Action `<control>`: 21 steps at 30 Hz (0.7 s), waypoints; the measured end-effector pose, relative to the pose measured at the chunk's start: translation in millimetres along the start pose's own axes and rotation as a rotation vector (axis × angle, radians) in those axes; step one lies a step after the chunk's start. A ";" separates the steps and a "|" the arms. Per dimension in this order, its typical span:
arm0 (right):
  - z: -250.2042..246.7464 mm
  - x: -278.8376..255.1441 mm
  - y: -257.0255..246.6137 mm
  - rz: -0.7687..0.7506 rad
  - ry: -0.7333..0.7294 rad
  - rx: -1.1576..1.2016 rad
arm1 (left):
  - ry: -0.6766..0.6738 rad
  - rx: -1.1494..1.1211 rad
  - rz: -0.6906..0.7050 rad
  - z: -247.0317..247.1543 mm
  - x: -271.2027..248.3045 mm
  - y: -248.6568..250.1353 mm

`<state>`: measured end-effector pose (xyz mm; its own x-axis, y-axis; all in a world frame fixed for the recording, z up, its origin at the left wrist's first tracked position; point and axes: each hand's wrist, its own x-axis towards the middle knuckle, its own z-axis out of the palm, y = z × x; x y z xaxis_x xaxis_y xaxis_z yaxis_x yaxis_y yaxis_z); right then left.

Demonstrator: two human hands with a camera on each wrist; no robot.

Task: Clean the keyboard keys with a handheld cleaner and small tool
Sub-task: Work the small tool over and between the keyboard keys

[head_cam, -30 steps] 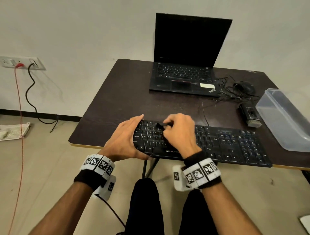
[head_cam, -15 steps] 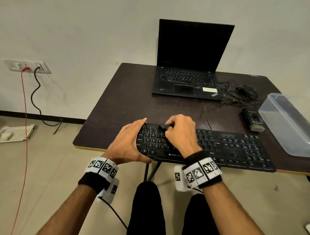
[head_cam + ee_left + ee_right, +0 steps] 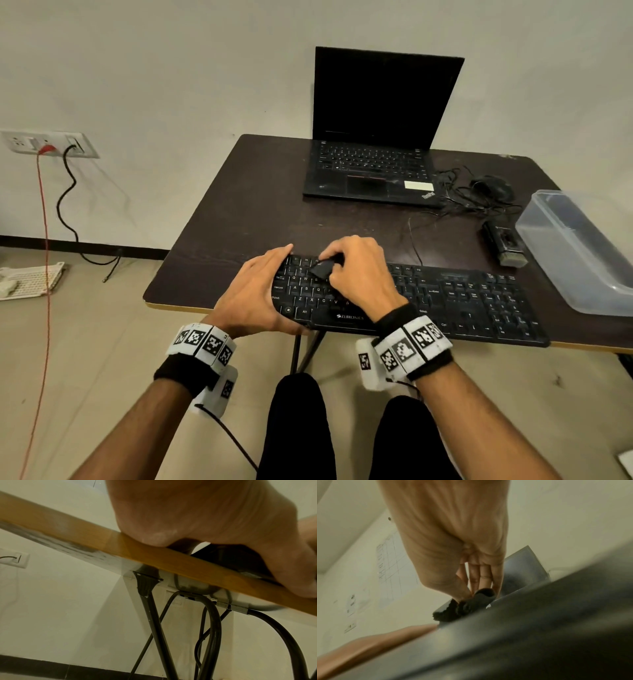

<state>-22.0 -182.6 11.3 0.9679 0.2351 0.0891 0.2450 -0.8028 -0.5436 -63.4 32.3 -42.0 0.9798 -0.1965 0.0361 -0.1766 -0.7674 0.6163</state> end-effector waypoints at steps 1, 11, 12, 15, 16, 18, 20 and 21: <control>-7.8 -4.0 7.9 0.026 0.012 -0.026 | -0.003 -0.001 0.003 0.2 0.3 -0.5; 2.7 -3.5 -16.0 -0.060 -0.048 -0.006 | 0.012 0.012 0.022 0.7 0.2 0.1; 1.3 -3.8 -13.5 -0.056 -0.042 -0.006 | 0.011 0.012 0.015 1.3 0.1 -1.6; -21.5 -17.4 18.2 0.059 0.024 -0.028 | 0.006 0.020 0.004 3.2 0.2 -5.8; -30.4 -23.9 32.8 0.104 0.063 -0.035 | 0.006 0.022 0.004 3.7 0.8 -6.8; -41.8 -36.0 55.8 0.176 0.133 -0.013 | 0.003 0.039 0.002 5.1 2.0 -8.4; -35.5 -39.2 56.2 0.177 0.170 0.024 | 0.003 0.055 0.008 5.4 2.3 -9.1; -28.3 -38.5 49.3 0.147 0.170 0.062 | 0.000 0.059 0.013 5.7 1.9 -8.5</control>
<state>-45.6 -246.8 4.7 0.9897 0.0185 0.1418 0.1022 -0.7852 -0.6107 -60.6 34.9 -51.7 0.9774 -0.2070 0.0436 -0.1946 -0.7993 0.5686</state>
